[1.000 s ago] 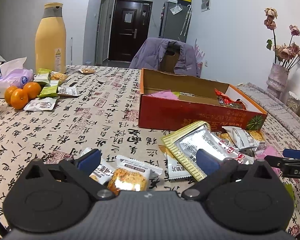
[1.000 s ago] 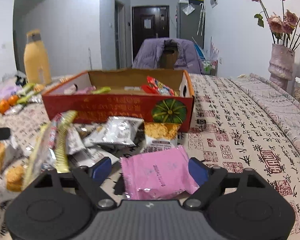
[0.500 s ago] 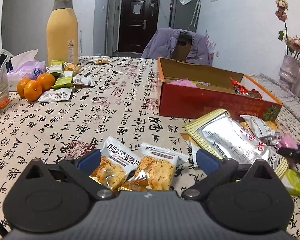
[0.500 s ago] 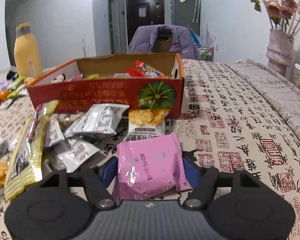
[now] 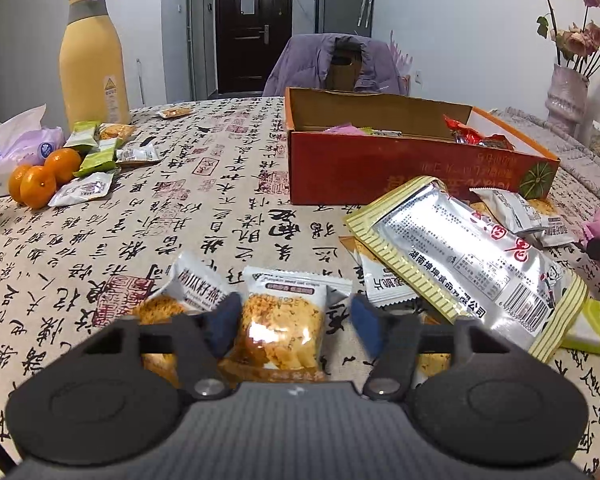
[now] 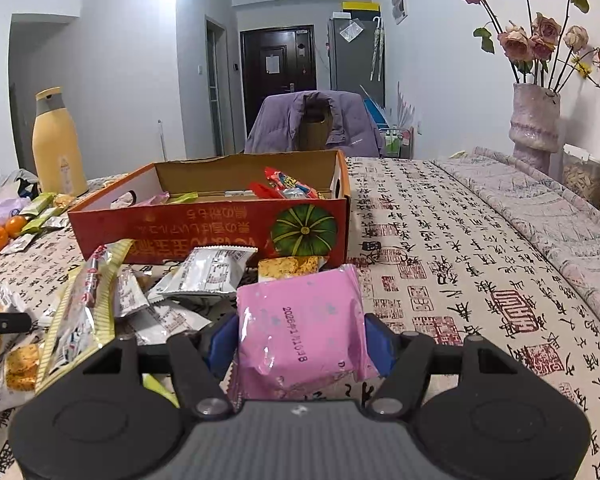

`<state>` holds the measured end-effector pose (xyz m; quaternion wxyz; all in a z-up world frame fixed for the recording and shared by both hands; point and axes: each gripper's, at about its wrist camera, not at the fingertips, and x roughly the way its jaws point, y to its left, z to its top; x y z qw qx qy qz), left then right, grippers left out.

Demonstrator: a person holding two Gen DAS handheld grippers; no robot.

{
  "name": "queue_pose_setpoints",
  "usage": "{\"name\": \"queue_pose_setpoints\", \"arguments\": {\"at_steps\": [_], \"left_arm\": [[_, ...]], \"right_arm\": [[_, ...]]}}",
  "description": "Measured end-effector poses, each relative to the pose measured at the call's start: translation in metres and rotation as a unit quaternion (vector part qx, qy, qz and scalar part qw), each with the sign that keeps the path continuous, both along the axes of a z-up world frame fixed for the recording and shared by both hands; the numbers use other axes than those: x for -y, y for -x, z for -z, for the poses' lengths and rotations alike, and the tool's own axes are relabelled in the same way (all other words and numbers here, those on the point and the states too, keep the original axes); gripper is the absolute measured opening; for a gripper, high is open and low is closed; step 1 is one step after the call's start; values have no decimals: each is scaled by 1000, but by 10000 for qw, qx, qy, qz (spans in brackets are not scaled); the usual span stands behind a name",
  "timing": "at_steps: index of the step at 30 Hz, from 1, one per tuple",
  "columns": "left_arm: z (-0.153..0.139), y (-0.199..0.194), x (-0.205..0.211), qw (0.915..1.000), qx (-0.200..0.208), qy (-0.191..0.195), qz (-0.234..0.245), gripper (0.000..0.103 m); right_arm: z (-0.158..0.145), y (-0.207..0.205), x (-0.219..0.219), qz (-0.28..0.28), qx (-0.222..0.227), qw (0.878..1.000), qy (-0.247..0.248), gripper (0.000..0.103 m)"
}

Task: Organize snacks
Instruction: 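Grasp a pink packet with the right gripper while the left gripper grasps a pumpkin crisp packet, then carry both packets over the box and open both grippers inside it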

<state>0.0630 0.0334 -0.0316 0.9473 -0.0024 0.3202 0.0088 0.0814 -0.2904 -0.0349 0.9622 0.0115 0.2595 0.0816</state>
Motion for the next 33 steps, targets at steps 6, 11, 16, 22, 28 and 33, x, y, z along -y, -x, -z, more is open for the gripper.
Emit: {"name": "queue_pose_setpoints", "arguments": {"at_steps": [6,11,16,22,28,33], "left_arm": [[-4,5,0,9999,115,69,-9,39],[-11,7,2,9997,239,61,8,39],[-24,5,9,9991,419,79,88,39],[-46,-7,17,9969,772,77,119,39],[-69,-31,27,9942,1063,-73,174,39],[-87,-57,37,9916,1255,-217,239,39]], "right_arm": [[-1,3,2,6,37,10000,-56,66],[-3,4,3,-2,99,9999,-78,66],[-11,4,1,-22,233,9997,-90,66],[-25,-8,-7,-114,463,9989,-24,66],[-47,-30,-20,-311,819,9961,112,66],[-65,-60,-32,-463,1020,9935,179,66]]}}
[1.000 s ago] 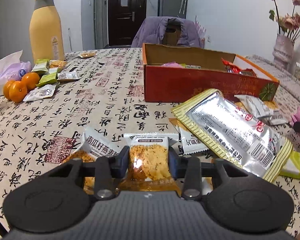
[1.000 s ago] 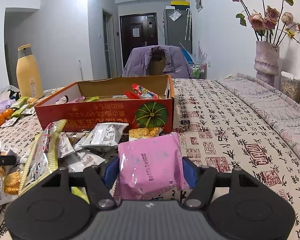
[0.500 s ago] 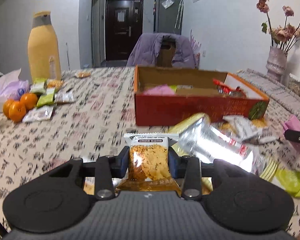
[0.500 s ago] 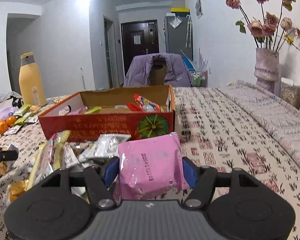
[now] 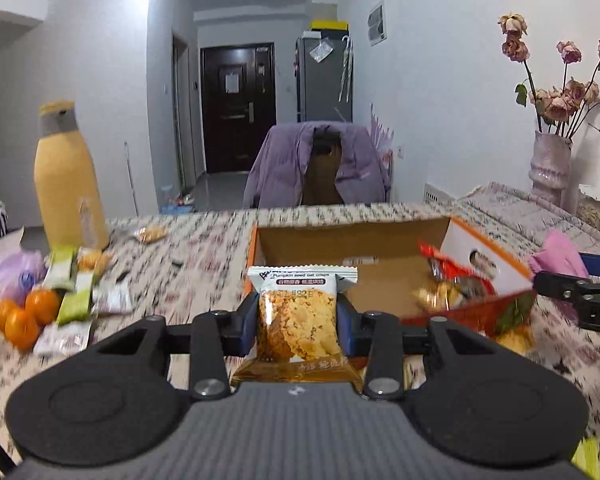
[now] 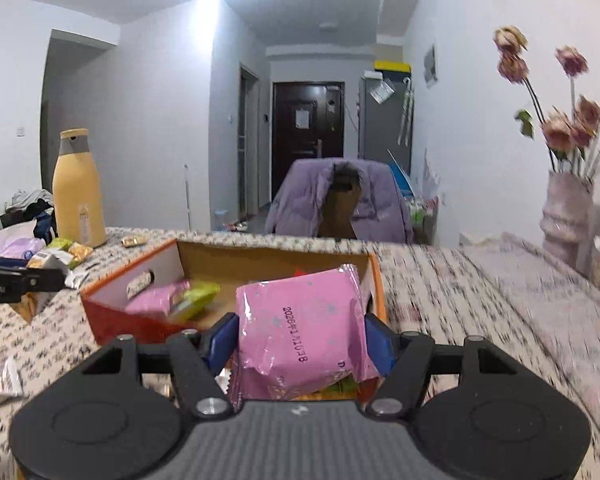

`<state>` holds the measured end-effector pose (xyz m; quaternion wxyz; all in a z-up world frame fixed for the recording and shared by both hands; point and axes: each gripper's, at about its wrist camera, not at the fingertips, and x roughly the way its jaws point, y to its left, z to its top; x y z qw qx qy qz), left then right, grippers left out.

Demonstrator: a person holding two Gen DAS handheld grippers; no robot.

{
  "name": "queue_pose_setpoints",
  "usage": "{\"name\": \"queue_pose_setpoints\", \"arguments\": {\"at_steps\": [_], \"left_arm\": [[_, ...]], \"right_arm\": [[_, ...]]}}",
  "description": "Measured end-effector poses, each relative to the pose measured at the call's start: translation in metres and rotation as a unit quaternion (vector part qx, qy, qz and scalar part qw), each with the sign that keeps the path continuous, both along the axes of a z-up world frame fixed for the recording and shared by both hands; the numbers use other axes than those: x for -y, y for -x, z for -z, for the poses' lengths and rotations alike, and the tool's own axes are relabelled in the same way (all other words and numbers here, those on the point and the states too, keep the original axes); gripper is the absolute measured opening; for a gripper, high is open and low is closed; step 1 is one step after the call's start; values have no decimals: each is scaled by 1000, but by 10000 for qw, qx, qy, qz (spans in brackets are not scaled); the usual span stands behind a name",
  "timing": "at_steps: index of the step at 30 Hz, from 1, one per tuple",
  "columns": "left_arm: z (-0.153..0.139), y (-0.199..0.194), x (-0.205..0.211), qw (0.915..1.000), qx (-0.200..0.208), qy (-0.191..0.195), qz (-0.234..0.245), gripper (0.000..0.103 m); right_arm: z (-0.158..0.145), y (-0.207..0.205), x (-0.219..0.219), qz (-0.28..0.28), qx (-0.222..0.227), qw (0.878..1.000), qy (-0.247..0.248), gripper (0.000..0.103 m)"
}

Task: Organize snacks
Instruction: 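Carry both packets over the box and open both grippers inside it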

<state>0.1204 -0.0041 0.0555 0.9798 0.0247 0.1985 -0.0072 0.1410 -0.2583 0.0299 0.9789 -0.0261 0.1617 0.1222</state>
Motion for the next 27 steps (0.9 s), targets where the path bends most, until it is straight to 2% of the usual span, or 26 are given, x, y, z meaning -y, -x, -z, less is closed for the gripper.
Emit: {"name": "queue_pose_setpoints", "arguments": {"at_steps": [7,13,18,22,27], "left_arm": [[-19,-39,15,9997,241,19,-9,39],[-20,-78,25,9996,289,42,-64,40],[-3,-109,25,9997,149,94,-177,40],[21,-128,20,9996,-179,102,-214,40],[39,-136,12,9988,-431,206,-122,40]], "right_arm": [[-15,-48,-20,-232,52,9996,118,66],[-11,-90,-36,-303,-124,9994,146,66],[7,-113,-41,-267,-283,9992,30,66],[27,-122,-41,-295,-540,9981,-12,66],[35,-123,-40,-365,-648,9972,2,68]]}}
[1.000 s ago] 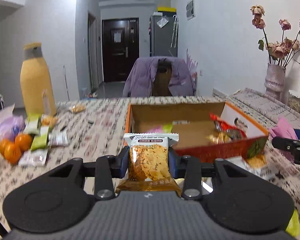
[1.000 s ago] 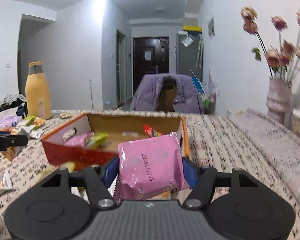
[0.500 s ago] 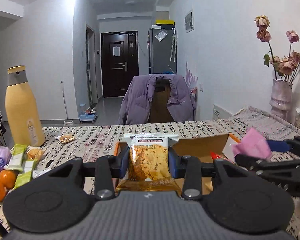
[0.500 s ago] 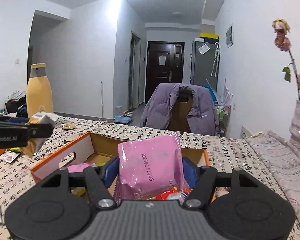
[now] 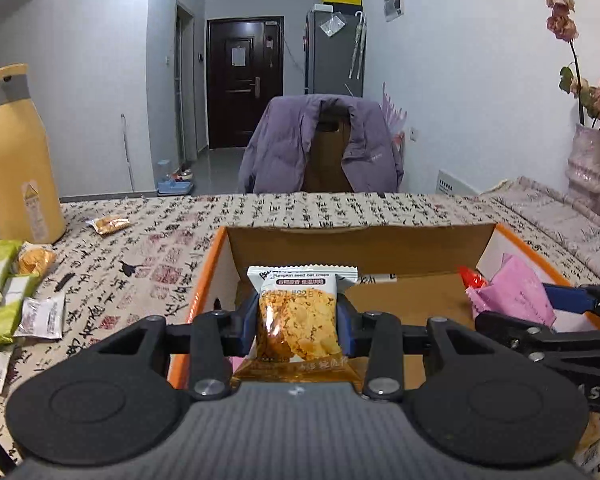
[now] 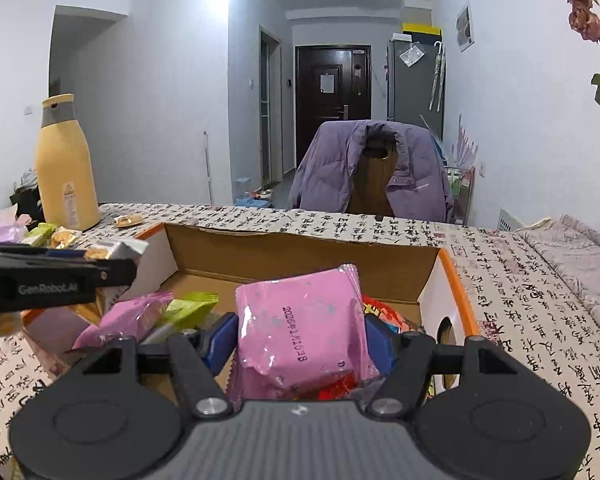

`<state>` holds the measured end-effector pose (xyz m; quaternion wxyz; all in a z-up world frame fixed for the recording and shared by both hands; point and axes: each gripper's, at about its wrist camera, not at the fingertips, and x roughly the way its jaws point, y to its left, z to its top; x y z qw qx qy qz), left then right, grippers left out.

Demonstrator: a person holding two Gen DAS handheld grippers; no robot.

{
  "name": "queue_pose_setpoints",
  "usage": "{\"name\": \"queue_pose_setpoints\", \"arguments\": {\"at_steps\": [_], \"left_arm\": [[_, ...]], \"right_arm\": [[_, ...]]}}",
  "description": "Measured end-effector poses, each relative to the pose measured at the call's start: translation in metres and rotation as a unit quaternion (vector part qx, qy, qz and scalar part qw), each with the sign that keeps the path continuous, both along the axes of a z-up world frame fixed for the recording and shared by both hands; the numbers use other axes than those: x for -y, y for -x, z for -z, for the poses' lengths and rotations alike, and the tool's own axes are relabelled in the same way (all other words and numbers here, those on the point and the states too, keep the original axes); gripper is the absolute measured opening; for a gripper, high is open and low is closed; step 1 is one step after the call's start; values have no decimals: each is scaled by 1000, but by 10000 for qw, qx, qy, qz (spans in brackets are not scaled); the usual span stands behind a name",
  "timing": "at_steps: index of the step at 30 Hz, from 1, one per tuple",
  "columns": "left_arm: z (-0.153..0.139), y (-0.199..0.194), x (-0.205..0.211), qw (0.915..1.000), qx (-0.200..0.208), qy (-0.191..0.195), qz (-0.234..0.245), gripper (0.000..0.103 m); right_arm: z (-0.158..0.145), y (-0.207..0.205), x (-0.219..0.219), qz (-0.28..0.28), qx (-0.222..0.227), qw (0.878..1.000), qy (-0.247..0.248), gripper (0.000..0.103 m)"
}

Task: Organize snacks
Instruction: 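Carry both packets over the box and open both grippers inside it, then withdraw both grippers from the box toward the snack pile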

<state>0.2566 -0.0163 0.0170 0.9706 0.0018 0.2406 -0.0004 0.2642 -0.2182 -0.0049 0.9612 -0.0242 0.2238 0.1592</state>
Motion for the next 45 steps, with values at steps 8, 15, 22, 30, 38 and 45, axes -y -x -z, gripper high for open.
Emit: {"name": "queue_pose_setpoints", "arguments": {"at_steps": [8,15,22,30,38,45], "left_arm": [[-2,12,-7,9990,362,144,-240,103],[-3,10,-3,9991,325,98,-253,103],[-9,15,-2,9988,388,156,-248,103],[-41,40,5,9968,740,220,-203,103],[-59,70,8,9957,891,227,-80,103],[-62,103,8,9954,932,221,-8,103]], "right_arm": [[-1,6,10,101,83,9998,-129,103],[-1,3,14,190,48,9996,-223,103],[-5,5,14,192,93,9994,-257,103],[-29,20,16,239,269,9989,-310,103],[-44,48,24,221,243,9986,-417,103],[-44,81,31,180,121,9985,-497,103]]}}
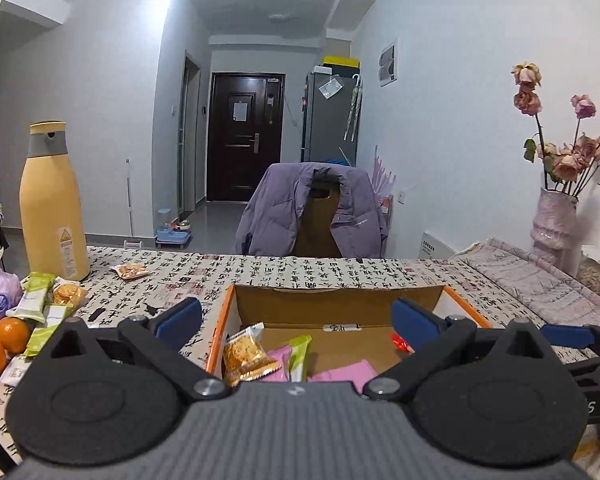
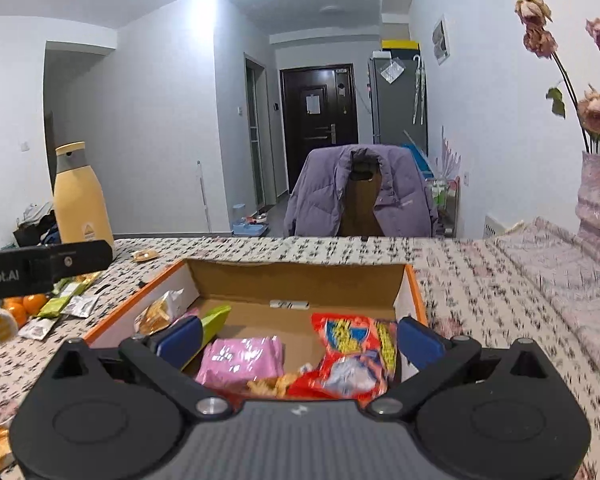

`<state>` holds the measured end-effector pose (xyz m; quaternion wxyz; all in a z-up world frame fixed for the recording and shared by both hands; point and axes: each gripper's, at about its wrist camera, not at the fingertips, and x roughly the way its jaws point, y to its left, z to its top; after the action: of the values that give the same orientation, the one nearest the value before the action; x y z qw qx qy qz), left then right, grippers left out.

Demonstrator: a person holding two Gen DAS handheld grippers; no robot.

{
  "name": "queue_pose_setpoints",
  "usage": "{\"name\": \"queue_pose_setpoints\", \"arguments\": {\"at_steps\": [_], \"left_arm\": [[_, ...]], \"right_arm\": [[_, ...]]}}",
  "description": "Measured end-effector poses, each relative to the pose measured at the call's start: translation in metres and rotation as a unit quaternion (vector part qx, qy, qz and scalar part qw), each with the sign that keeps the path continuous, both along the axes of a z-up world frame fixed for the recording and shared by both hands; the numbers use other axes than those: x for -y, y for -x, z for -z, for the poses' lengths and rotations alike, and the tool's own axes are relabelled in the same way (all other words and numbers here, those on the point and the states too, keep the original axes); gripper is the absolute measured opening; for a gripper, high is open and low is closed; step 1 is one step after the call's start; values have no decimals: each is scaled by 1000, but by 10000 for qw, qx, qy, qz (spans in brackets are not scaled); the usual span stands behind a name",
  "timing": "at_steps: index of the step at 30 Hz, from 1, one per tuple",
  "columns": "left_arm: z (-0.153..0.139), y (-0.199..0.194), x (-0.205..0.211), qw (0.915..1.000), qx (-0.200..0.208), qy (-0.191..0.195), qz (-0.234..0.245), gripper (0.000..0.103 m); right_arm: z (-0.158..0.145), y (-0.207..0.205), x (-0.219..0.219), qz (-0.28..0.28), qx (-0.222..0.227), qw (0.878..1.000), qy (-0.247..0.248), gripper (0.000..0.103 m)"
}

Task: Organize snacks
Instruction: 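Withdraw both grippers from the box toward the snack pile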

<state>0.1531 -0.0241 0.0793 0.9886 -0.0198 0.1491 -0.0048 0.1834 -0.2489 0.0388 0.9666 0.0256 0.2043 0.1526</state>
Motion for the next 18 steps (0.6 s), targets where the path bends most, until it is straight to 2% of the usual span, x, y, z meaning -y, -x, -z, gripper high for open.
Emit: {"name": "queue_pose_setpoints", "arguments": {"at_steps": [9,18], "left_arm": [[11,42,-7,9999,-122,-43,53,103],[45,78,-14,9985,-531,-91,99,103]], "right_arm": [[13,42,7,116,-177,9998,66,103],[47,82,15,66,-610,9979,224,103]]}}
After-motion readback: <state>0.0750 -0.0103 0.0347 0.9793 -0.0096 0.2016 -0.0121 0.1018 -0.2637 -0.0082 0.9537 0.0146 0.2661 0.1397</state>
